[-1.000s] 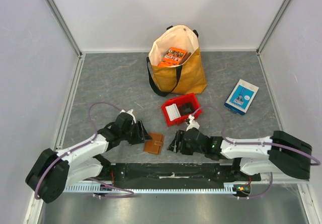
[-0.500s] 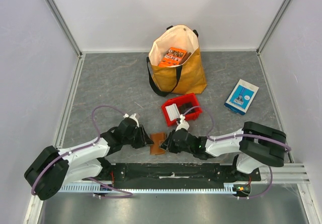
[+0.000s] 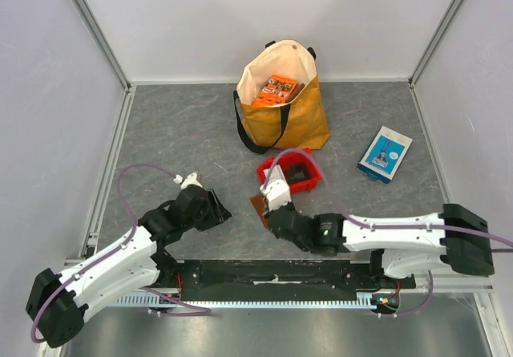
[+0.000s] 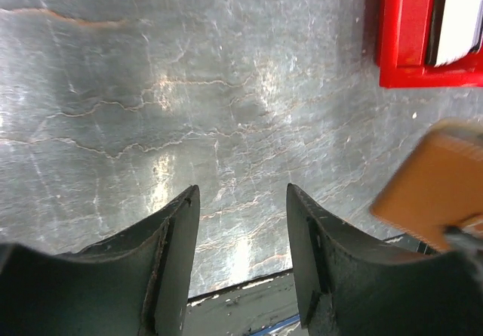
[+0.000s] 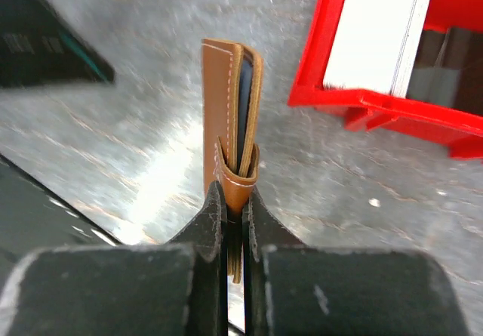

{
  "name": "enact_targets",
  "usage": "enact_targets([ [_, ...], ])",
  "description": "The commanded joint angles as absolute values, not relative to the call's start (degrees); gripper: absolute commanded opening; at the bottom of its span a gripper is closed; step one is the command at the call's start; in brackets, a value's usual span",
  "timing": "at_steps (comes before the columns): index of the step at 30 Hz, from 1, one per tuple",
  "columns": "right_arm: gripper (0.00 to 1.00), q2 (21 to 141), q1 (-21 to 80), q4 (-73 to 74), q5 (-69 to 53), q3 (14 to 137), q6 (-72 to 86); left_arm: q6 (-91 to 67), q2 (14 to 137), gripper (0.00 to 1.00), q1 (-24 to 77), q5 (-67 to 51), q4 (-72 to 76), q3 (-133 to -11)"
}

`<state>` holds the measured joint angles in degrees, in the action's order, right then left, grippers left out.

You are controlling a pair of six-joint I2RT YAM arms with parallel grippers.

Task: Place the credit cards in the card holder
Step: Turn over the card holder at the center of the board.

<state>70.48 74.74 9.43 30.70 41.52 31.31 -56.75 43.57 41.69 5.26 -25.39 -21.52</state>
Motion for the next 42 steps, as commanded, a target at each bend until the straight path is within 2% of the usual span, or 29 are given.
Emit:
enact_targets([
  [1,0.0,77.94,84.0,20.74,46.9,44.47,16.45,-59.59,42.89,0.56,40.7,10.63,-32.16,-26.1],
  [6,0.0,88.23,93.5,12.33,60.88,44.04,10.91,-59.24,42.1,0.57,37.01,9.24,-35.5,-28.12],
  [10,0.0,94.29,97.55,8.18,62.32,44.73,5.46,-57.05,38.59,0.57,31.48,5.46,-36.12,-27.43],
  [12,0.03,96.58,98.78,8.44,59.87,45.79,4.31,-55.99,37.18,0.57,28.93,3.96,-36.38,-26.9],
  [16,0.16,99.14,100.89,8.61,56.7,46.67,4.74,-54.15,35.77,0.57,24.09,0.27,-36.13,-25.58],
  [17,0.21,99.49,101.07,8.96,55.65,46.76,5.27,-53.79,35.6,0.57,23.47,0.26,-35.78,-25.32],
  [21,0.72,97.92,101.51,12.65,53.27,47.37,11.5,-52.12,36.21,0.59,22.59,-4.04,-34.37,-24.78],
  [24,0.81,93.18,101.51,14.76,52.47,46.41,17.11,-50.46,37.96,0.61,22.5,-6.5,-33.05,-25.13],
  [30,0.85,74.39,101.51,20.21,47.47,41.67,34.25,-45.35,41.21,0.63,22.67,-16.59,-26.64,-24.35],
  [32,0.84,67.19,100.9,21.09,46.93,38.16,45.64,-45.09,42.01,0.64,22.94,-19.76,-21.91,-22.77],
  [37,0.67,52.06,91.51,19.09,33.43,26.22,67.56,-45.27,46.04,0.64,27.32,-21.62,-16.44,-21.01],
  [40,0.55,49.66,87.2,11.09,25.86,22.51,67.84,-44.91,49.47,0.64,31.01,-20.48,-14.33,-20.57],
  [42,0.52,51.58,86.05,7.4,23.22,22.06,68.03,-44.65,51.32,0.64,32.95,-20.13,-12.75,-20.13],
])
